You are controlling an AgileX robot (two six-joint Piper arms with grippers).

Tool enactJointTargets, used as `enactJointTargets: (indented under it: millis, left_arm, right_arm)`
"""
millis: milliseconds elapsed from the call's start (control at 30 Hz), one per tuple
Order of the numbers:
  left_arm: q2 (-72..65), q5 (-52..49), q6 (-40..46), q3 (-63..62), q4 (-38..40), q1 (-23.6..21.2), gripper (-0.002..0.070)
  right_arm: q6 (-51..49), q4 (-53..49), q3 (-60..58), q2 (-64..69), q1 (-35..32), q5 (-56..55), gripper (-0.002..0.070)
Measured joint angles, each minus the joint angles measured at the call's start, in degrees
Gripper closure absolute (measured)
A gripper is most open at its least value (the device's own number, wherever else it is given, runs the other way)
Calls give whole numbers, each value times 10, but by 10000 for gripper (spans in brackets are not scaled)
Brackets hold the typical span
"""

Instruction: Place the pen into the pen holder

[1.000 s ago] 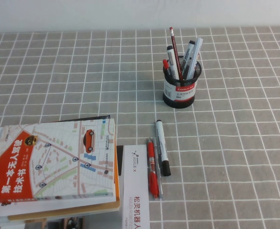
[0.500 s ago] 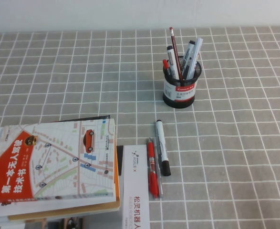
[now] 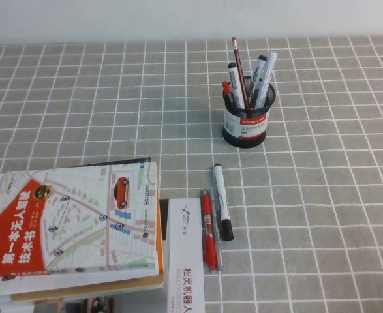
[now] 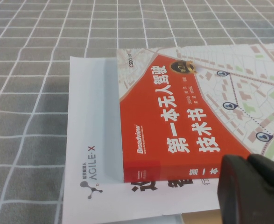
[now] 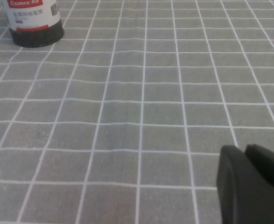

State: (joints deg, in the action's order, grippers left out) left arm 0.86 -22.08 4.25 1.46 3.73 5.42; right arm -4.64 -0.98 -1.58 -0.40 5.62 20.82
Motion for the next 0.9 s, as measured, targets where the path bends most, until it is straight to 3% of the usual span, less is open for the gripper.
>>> enactJointTargets:
  millis: [900]
  left_arm:
    - [0,0,0,1,0,0,678]
  right_arm:
    - [-1,4,0,0,-2,9,688]
